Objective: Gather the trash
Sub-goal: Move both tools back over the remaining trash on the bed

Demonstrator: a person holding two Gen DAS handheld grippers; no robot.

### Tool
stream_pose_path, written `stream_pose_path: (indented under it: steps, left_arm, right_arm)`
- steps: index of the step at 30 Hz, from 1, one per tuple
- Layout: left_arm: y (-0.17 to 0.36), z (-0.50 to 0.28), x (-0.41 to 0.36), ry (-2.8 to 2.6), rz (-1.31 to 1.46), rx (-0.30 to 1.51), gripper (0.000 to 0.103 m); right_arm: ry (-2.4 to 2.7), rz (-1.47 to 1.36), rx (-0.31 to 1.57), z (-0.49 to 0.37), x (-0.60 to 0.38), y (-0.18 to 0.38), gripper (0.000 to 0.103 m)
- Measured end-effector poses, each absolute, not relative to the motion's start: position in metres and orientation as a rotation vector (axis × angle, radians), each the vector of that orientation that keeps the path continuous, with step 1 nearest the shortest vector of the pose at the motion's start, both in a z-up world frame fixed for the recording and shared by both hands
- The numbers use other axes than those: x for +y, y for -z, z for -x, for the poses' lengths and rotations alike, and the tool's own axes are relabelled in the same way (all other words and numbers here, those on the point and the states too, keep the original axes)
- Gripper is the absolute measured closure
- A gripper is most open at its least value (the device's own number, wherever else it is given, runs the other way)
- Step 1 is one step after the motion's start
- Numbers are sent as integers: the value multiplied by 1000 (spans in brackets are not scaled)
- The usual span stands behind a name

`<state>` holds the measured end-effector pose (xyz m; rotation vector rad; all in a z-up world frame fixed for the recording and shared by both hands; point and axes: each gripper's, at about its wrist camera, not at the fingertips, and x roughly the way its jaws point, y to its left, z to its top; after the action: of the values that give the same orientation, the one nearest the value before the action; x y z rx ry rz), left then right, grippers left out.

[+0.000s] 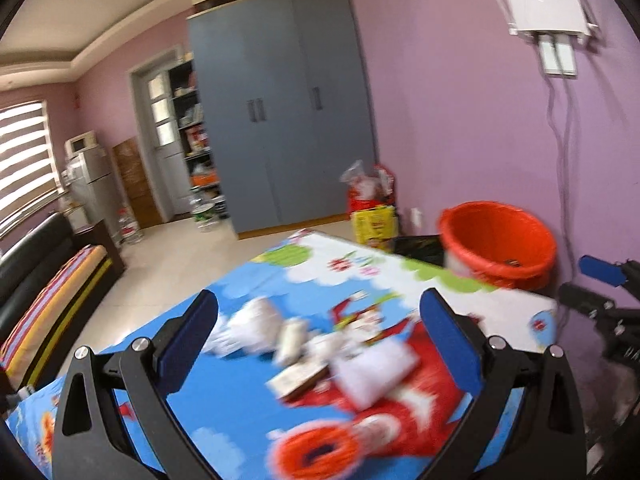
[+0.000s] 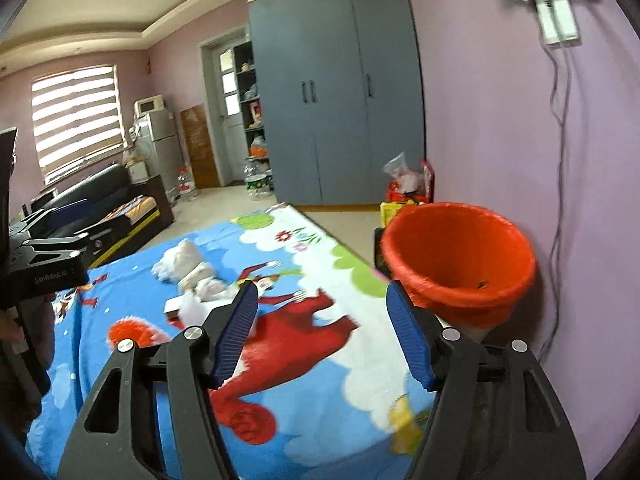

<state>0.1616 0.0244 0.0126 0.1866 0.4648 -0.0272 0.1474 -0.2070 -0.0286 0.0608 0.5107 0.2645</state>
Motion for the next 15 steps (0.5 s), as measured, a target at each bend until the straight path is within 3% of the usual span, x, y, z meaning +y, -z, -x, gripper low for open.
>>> stream_pose_path:
  steps: [15]
  left_arm:
    - [52, -177, 157, -126, -110, 558, 5]
  right_arm:
    - [-304, -16, 609, -171, -149, 65, 43]
